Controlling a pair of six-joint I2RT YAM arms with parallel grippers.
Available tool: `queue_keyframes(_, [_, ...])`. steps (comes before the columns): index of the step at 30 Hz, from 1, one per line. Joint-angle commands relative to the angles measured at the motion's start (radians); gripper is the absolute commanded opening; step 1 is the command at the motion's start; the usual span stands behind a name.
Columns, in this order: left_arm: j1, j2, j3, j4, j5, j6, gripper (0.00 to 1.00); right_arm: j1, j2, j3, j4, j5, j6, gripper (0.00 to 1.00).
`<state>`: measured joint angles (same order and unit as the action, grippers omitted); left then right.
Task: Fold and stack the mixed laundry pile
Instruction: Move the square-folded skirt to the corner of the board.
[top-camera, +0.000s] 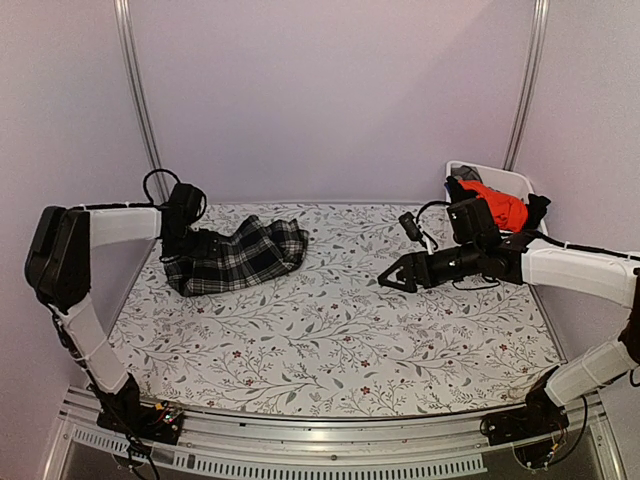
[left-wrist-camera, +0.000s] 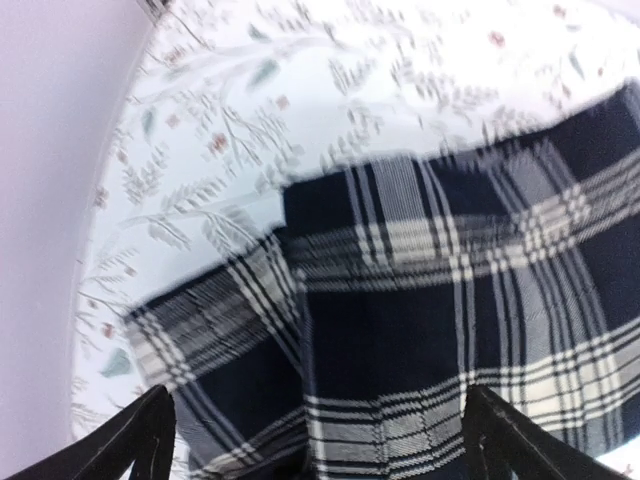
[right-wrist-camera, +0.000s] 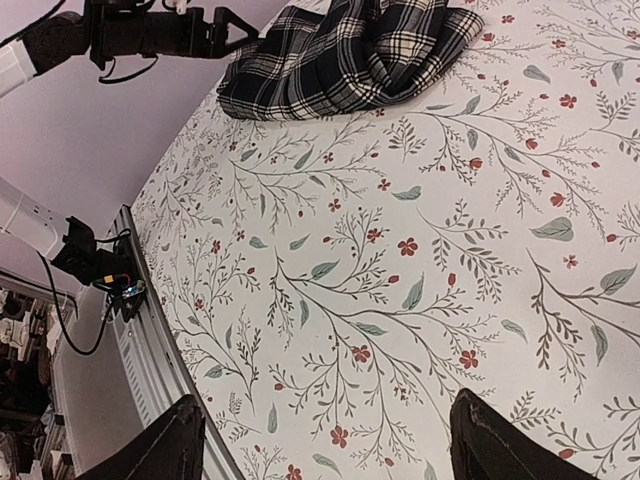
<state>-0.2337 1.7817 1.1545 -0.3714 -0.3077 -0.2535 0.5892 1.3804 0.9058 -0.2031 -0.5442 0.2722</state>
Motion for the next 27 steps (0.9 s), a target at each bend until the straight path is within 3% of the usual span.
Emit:
queue_keyframes(1, [0.047, -0.102, 0.162, -0.153, -0.055, 0.049, 1.00, -0.005, -0.003, 0.018, -0.007, -0.018, -0.014, 0.84])
queue_keyframes(6, [-0.109, -0.205, 0.118, -0.097, 0.175, -0.053, 1.00, -0.005, 0.001, 0.019, -0.001, -0.019, -0.011, 0.84])
queue_keyframes(14, [-0.364, -0.095, 0.028, -0.096, 0.142, -0.367, 1.00, -0.005, 0.006, 0.023, 0.006, -0.017, -0.004, 0.84])
queue_keyframes(20, [-0.369, 0.012, -0.007, -0.133, 0.082, -0.466, 1.00, -0.007, 0.007, 0.008, 0.009, -0.010, -0.006, 0.85])
queue_keyframes(27, [-0.264, 0.070, -0.077, -0.090, 0.084, -0.373, 1.00, -0.030, 0.011, -0.003, 0.019, -0.021, -0.008, 0.86])
